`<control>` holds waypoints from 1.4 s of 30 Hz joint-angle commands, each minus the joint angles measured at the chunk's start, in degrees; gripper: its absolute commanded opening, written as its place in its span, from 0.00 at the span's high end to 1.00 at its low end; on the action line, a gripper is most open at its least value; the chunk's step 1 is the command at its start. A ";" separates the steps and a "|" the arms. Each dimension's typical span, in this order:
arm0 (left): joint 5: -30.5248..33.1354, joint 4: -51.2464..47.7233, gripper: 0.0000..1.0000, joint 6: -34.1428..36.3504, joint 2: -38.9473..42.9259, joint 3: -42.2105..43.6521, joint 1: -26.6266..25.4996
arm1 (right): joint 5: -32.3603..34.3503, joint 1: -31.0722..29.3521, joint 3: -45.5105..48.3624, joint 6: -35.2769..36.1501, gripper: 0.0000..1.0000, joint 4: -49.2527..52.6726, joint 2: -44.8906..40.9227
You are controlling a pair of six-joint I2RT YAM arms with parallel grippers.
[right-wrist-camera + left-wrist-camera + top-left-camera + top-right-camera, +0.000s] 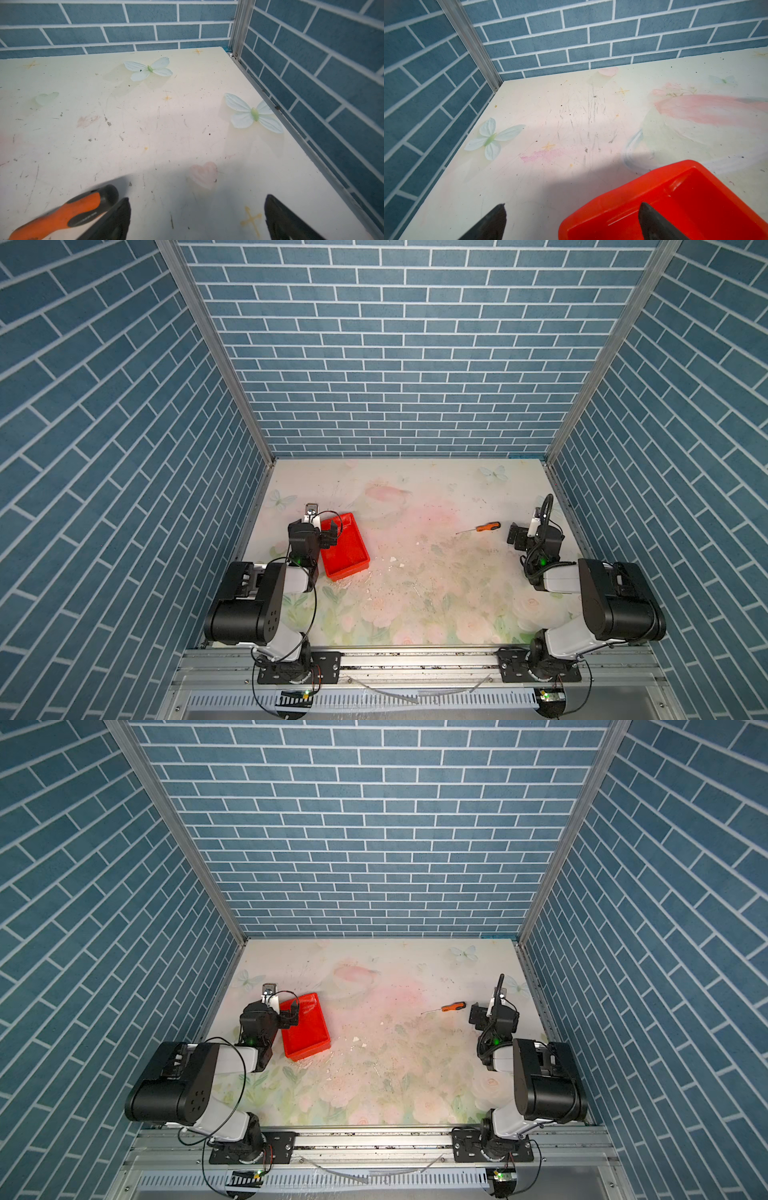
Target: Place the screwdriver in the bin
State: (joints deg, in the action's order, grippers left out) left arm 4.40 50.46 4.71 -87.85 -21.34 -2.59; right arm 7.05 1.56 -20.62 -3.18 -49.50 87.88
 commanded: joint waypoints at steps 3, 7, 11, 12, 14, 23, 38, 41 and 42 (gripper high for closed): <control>-0.45 -0.10 0.00 -0.14 0.04 -0.56 0.39 | -0.51 0.20 -1.79 -0.71 0.01 -0.12 0.12; -0.47 -0.10 0.00 -0.23 0.05 -0.57 0.39 | -0.48 0.19 -1.65 -0.70 0.01 -0.32 0.08; -1.87 0.93 0.00 0.74 0.59 0.17 0.35 | -1.51 0.20 -1.48 -0.36 0.01 0.97 -2.03; -3.04 1.28 0.00 1.15 1.21 0.53 0.39 | -1.60 0.20 -1.44 -0.25 0.01 1.56 -2.93; -3.95 0.81 0.00 1.86 3.22 1.27 0.06 | -1.95 0.17 -0.99 -0.07 0.01 2.49 -5.05; -5.25 -12.35 0.00 6.41 17.92 0.02 -4.04 | -7.17 0.19 -3.04 2.37 0.01 15.74 -16.94; -8.22 -32.37 0.00 10.80 30.37 -6.14 -25.54 | -25.09 -0.56 -25.58 27.04 0.01 60.99 -21.11; -9.91 -33.17 0.00 10.27 29.99 -6.68 -30.01 | -25.41 -1.70 -30.11 32.80 0.01 67.51 -18.89; -10.94 -33.37 0.00 9.75 29.61 -7.01 -30.98 | -25.42 -2.09 -31.38 34.58 0.01 69.51 -18.05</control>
State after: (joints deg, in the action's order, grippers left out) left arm -3.77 20.25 14.68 -58.00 -26.55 -30.92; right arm -15.66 0.51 -48.01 20.80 8.56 67.90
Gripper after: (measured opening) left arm 0.996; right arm 0.991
